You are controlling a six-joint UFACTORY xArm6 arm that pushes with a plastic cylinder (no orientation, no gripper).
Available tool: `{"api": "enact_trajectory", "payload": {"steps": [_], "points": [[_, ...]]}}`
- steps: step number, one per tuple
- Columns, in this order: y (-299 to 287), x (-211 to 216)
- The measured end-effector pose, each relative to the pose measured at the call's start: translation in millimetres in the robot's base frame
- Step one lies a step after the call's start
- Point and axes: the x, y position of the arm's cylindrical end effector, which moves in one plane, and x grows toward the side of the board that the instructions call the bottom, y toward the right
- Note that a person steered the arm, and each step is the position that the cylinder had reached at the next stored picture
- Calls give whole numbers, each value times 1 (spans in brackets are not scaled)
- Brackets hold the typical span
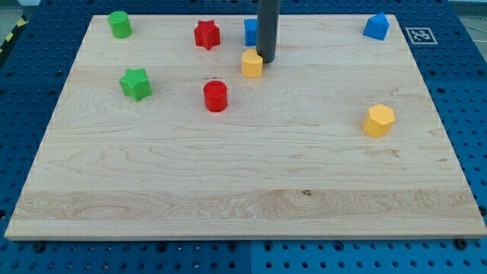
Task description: Move the yellow heart into the green star
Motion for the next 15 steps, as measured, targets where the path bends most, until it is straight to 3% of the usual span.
{"api": "enact_trajectory", "payload": {"steps": [2,6,15], "points": [[0,27],[-33,28],[-189,24]]}}
